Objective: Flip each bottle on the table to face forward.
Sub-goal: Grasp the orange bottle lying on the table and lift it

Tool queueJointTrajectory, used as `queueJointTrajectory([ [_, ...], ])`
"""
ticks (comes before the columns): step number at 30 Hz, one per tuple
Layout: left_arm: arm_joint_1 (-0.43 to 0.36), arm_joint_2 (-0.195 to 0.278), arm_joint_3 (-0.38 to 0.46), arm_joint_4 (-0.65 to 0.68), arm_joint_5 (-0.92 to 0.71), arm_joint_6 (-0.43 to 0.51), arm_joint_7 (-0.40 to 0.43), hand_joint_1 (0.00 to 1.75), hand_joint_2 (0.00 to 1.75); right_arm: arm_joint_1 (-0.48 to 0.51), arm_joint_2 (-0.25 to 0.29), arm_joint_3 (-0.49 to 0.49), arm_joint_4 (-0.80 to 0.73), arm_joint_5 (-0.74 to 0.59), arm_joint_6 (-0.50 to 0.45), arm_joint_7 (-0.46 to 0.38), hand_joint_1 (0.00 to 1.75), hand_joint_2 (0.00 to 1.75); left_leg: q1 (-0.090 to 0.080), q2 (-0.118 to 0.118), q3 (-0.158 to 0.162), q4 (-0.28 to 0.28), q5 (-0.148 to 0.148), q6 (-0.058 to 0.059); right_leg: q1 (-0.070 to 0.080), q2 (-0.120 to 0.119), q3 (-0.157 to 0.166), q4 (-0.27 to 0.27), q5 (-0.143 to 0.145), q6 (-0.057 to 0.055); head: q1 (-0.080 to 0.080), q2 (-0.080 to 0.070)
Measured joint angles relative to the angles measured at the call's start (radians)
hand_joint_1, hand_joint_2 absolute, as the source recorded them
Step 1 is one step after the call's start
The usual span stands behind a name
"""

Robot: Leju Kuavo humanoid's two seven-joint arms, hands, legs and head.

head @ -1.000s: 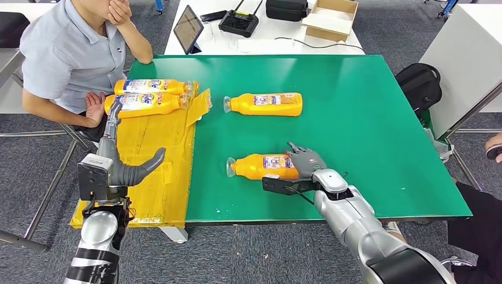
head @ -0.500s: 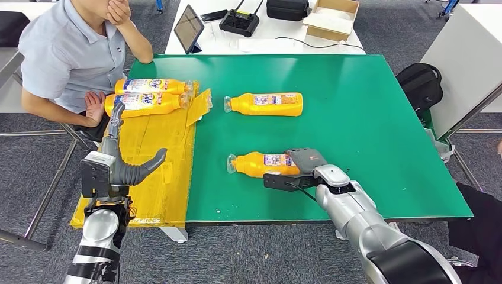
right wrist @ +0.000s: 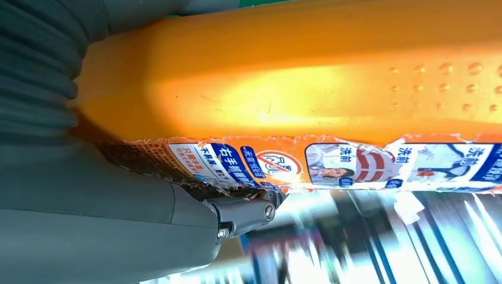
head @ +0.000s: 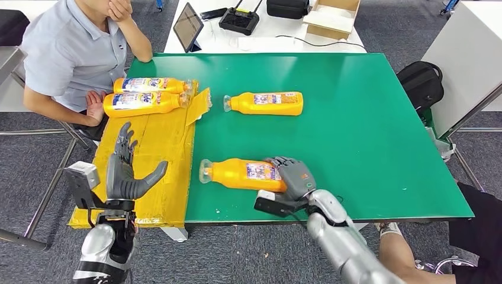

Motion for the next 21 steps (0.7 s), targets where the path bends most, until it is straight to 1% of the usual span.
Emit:
queueJointTrajectory([
  [2,0.013,-0.015,0.015,0.001,0.065,-0.002,0.003,0.0,1.75,0.054,0.014,-0.002,-0.112,-0.015,-0.04,-0.015,1.73,1.75,0.0,0.0,-0.001,0.0,0.0,0.0,0.0,0.0,-0.001,0.0,0.0,0.0,0.0,0.0],
  [5,0.023,-0.031,0.029,0.002,0.094,0.006,-0.008,0.0,1.75,0.108,0.03,-0.008,-0.231,-0.05,-0.089,-0.055,1.68,1.75,0.0,-0.001,-0.002,0.0,0.0,0.0,-0.001,0.0,-0.002,0.0,0.0,0.0,0.0,0.0],
  [7,0.033,-0.04,0.033,0.001,0.07,0.022,-0.041,0.0,1.75,0.134,0.044,-0.012,-0.297,-0.077,-0.127,-0.087,1.71,1.75,0.0,-0.001,-0.003,0.0,0.0,0.0,-0.001,0.0,-0.002,0.0,0.0,0.0,0.0,0.0],
  [10,0.054,-0.05,0.024,-0.011,0.012,0.038,-0.085,0.0,1.75,0.163,0.062,-0.013,-0.372,-0.097,-0.144,-0.102,1.74,1.75,-0.001,-0.001,-0.003,0.0,0.0,0.0,-0.001,0.0,-0.002,-0.001,0.0,0.0,0.0,0.0],
  [14,0.082,-0.056,0.002,-0.04,-0.032,0.031,-0.126,0.0,1.75,0.182,0.077,-0.015,-0.427,-0.132,-0.144,-0.117,1.75,1.75,-0.001,-0.001,-0.003,0.0,0.0,0.0,-0.001,0.0,-0.002,0.0,0.0,0.0,0.0,0.0],
  [19,0.127,-0.053,-0.048,-0.103,-0.086,-0.06,-0.172,0.0,1.75,0.179,0.098,-0.024,-0.435,-0.206,-0.103,-0.144,1.75,1.75,0.0,0.0,-0.003,0.0,0.0,0.0,-0.001,0.0,-0.002,0.0,0.0,0.0,0.0,0.0],
  [21,0.14,-0.051,-0.076,-0.115,-0.119,-0.076,-0.181,0.0,1.75,0.165,0.113,-0.026,-0.423,-0.233,-0.085,-0.153,1.75,1.75,0.0,0.0,-0.003,0.0,0.0,0.0,-0.001,0.0,-0.002,0.0,0.0,0.0,0.0,0.0],
])
